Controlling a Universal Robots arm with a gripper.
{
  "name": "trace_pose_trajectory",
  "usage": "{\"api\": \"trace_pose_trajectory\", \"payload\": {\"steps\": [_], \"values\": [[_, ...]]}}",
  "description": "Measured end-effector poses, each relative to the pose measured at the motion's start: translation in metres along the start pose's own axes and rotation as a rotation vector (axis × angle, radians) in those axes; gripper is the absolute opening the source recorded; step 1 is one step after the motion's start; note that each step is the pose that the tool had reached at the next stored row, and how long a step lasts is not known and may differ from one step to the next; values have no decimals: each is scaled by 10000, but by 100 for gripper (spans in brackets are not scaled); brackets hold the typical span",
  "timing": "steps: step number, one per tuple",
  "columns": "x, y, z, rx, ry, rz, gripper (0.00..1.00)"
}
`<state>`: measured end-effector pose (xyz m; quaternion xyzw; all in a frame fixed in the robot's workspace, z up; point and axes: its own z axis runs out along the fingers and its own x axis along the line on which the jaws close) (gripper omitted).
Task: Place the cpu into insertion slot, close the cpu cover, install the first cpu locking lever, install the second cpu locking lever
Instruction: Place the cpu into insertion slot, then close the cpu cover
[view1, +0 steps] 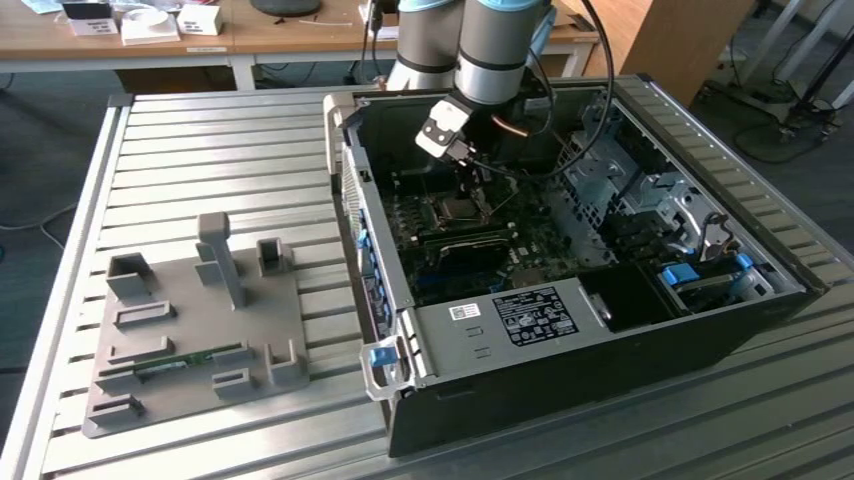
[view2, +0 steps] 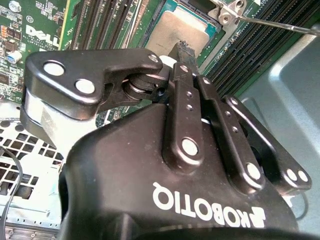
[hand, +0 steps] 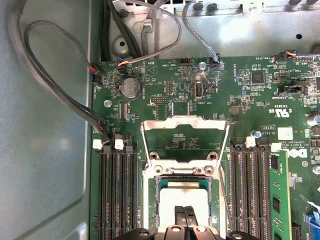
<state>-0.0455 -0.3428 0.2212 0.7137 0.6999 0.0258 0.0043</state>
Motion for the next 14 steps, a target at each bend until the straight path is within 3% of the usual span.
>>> {"api": "trace_pose_trajectory", "payload": {"steps": [14], "values": [[2,3,-69,-1,2,1,11]]}}
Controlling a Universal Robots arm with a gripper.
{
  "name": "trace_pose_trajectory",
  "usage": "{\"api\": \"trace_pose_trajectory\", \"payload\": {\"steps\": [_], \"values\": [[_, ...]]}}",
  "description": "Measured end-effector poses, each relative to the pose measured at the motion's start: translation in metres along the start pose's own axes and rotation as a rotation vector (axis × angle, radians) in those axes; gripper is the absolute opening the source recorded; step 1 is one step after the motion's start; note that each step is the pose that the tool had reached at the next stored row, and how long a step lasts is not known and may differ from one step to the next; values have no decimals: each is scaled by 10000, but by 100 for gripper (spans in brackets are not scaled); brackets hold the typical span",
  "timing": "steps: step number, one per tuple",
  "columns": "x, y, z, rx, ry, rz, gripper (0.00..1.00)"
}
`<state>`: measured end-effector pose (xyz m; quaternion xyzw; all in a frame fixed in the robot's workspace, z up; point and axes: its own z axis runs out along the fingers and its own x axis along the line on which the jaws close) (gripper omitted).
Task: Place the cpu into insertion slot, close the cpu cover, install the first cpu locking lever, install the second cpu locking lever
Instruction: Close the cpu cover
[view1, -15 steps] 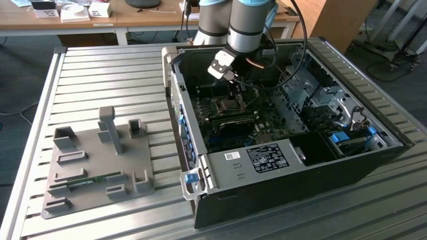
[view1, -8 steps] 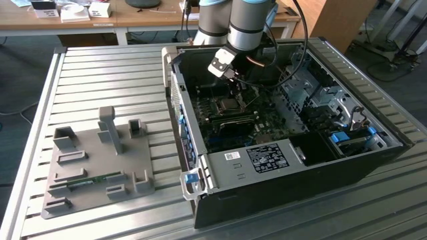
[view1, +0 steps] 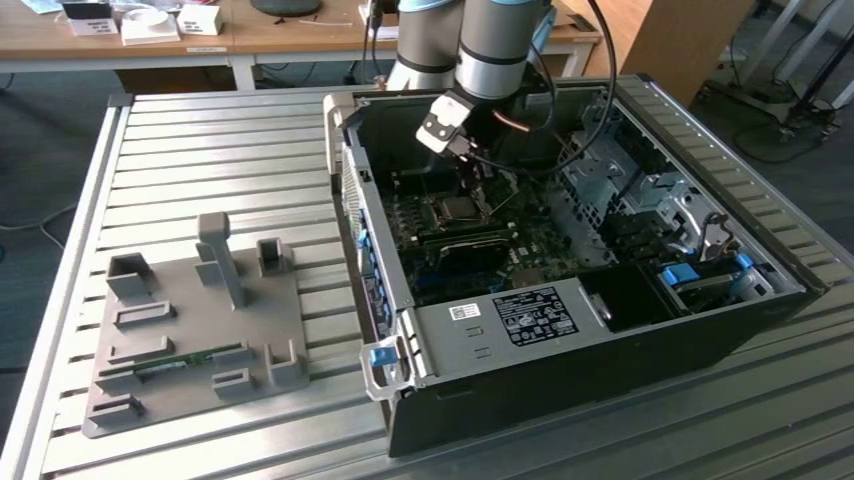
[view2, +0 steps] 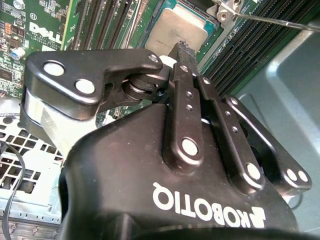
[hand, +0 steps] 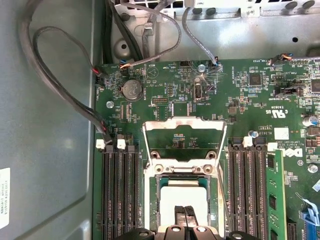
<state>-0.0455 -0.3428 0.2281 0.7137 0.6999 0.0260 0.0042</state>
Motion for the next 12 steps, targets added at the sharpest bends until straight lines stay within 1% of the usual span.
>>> {"api": "trace_pose_trajectory", "payload": {"steps": [12], "values": [[3,3,-81,0,0,0,11]]}}
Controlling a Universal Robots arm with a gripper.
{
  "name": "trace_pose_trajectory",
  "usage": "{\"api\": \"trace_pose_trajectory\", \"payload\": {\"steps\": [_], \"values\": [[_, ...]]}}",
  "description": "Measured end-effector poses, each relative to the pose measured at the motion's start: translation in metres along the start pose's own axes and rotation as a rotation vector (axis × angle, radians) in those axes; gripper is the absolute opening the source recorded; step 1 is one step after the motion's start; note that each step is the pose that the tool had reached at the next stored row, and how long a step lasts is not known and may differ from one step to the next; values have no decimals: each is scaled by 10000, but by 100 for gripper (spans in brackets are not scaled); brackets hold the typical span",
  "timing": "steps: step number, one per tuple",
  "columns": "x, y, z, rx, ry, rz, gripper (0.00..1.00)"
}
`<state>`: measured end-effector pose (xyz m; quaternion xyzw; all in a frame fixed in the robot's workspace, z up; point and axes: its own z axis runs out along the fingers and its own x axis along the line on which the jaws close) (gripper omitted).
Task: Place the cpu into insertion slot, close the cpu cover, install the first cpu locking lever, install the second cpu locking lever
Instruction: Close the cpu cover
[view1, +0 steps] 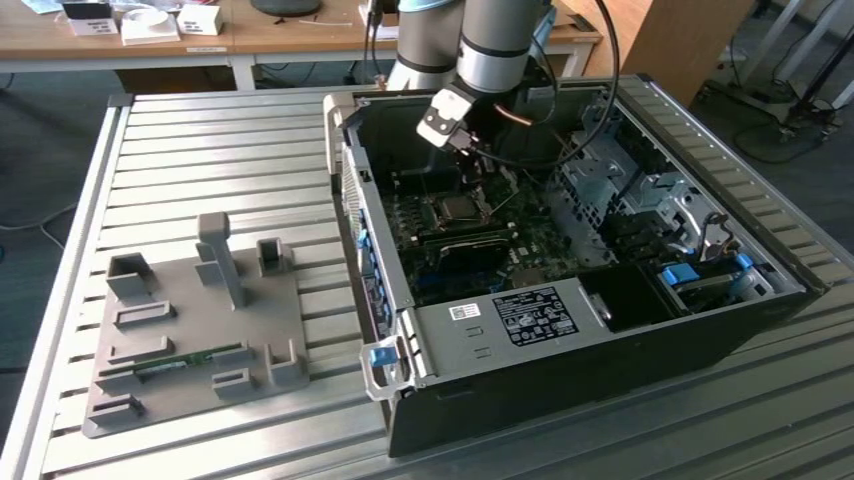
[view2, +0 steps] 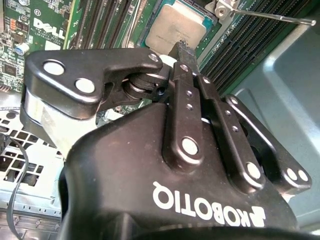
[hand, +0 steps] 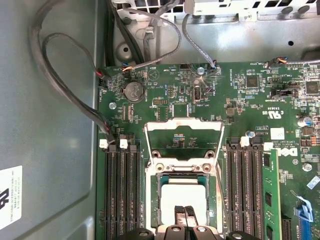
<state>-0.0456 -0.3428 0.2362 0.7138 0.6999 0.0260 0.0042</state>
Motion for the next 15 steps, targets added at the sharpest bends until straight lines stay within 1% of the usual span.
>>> {"api": "trace_pose_trajectory", "payload": {"steps": [10,15], "values": [[2,3,-73,0,1,0,11],[3,4,-80,0,1,-1,11]]}}
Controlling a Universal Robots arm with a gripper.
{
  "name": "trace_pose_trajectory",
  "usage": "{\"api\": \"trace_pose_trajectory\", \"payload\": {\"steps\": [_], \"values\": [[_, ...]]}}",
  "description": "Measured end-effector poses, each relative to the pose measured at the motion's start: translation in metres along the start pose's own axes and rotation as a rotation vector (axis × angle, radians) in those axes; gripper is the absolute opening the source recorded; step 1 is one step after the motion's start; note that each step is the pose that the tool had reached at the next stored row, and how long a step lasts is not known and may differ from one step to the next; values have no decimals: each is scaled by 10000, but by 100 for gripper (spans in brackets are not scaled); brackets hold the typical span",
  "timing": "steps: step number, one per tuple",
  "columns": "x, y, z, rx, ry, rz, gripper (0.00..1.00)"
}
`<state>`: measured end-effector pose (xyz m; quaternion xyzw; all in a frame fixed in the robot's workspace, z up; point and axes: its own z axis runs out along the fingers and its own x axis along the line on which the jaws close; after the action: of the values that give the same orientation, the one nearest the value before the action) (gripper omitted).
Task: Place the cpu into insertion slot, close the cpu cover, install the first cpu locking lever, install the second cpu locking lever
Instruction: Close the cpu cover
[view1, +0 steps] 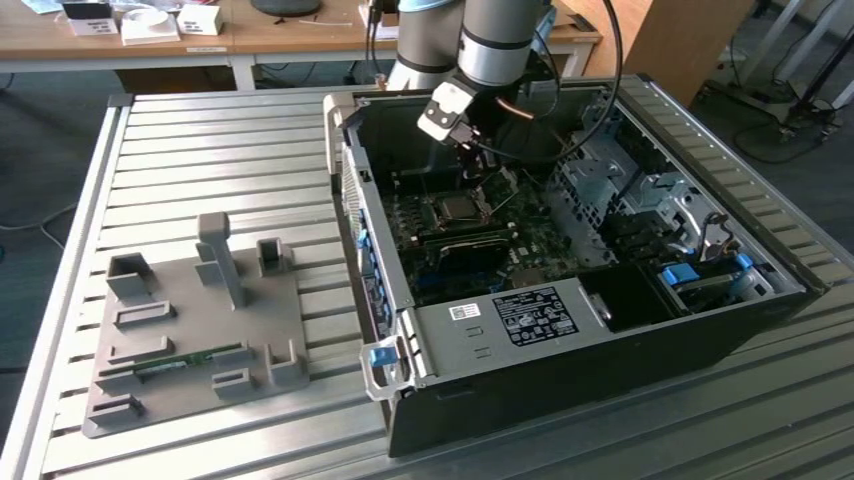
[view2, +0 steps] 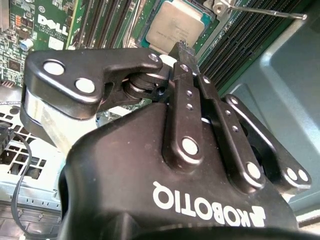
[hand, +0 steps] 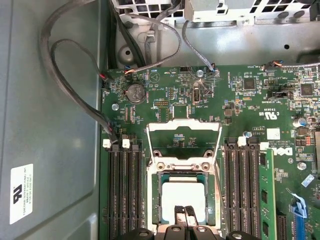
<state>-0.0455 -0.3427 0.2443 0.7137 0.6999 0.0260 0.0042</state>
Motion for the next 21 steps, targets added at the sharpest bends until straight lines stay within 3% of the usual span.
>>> {"api": "trace_pose_trajectory", "payload": {"steps": [10,21], "values": [[0,0,-17,1,-3,0,11],[4,5,-118,0,-1,0,11]]}}
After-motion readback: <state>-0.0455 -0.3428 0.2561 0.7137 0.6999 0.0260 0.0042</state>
